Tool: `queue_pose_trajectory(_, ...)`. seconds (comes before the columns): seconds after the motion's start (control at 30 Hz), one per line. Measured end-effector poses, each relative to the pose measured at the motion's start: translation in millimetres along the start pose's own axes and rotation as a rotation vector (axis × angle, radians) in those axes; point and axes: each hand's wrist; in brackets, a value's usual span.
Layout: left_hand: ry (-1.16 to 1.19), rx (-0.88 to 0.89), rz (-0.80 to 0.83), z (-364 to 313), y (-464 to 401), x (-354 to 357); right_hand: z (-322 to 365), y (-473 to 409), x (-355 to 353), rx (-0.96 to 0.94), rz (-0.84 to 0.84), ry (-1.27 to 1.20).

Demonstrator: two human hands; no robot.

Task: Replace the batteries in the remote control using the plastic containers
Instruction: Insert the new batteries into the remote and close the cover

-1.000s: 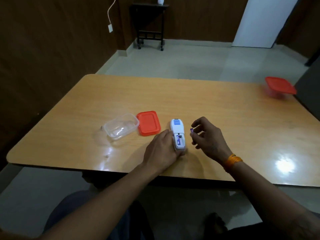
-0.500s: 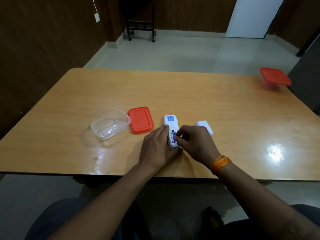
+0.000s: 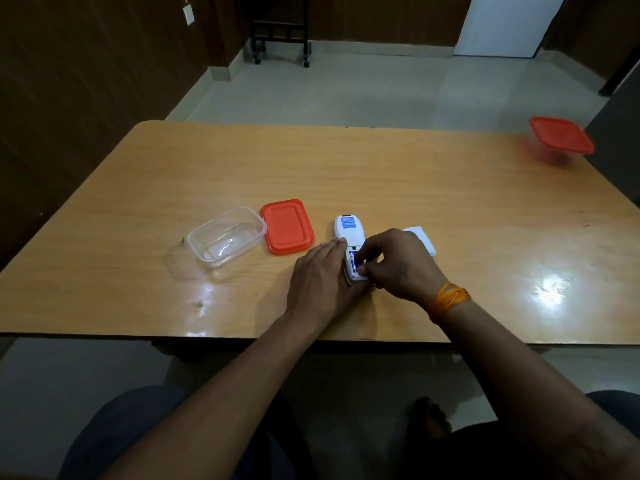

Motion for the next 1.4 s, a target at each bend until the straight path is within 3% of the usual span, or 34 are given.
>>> queue_pose_trajectory(0.33, 0.008, 0.018, -0.002, -0.8, 2.5, -1.6, -3.8, -7.9, 4.1, 0.291, -0.054, -0.331)
queue_pose_trajectory(0.53, 0.025, 0.005, 0.026, -2.0, 2.9, -5.3, -9.3, -5.1, 10.2, 0.207, -0.109, -0.272)
queue_pose_trajectory(0.6, 0.028, 0.004, 0.058, -2.8, 3.3, -9.5, -17.8, 2.1, 12.5, 0.139, -0.188, -0.223)
queue_pose_trajectory(0.7, 0.038, 0.01, 0.126, -2.6, 2.1, -18.8, -38.7, 11.9, 12.1, 0.042, -0.436, -0.064)
queue_pose_trajectory(0.8, 0.042, 0.026, 0.196, 1.2, -4.3, -29.2, -56.3, 17.2, 8.8, 0.068, -0.621, 0.136)
queue_pose_trajectory(0.93, 0.014, 0.11, 0.313, 13.0, -16.7, -42.9, -72.3, 13.4, 4.7, 0.229, -0.501, 0.204)
queue_pose_trajectory(1.03, 0.033, 0.126, 0.346, 21.6, -24.2, -44.7, -76.5, 10.4, 5.7, 0.224, -0.432, 0.157)
queue_pose_trajectory(1.2, -0.004, 0.143, 0.262, 28.5, -32.6, -33.3, -48.0, 18.7, 12.5, 0.194, -0.487, -0.027)
queue_pose_trajectory(1.4, -0.035, 0.171, 0.175, 32.0, -31.4, -22.4, 1.5, 41.6, 40.6, 0.079, -0.467, -0.043)
Point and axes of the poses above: each hand's wrist, its own y-axis away from the middle knuckle, its own x-axis out of the palm, z = x × y, and after that the axes turned 2 degrees about -y, right-handed
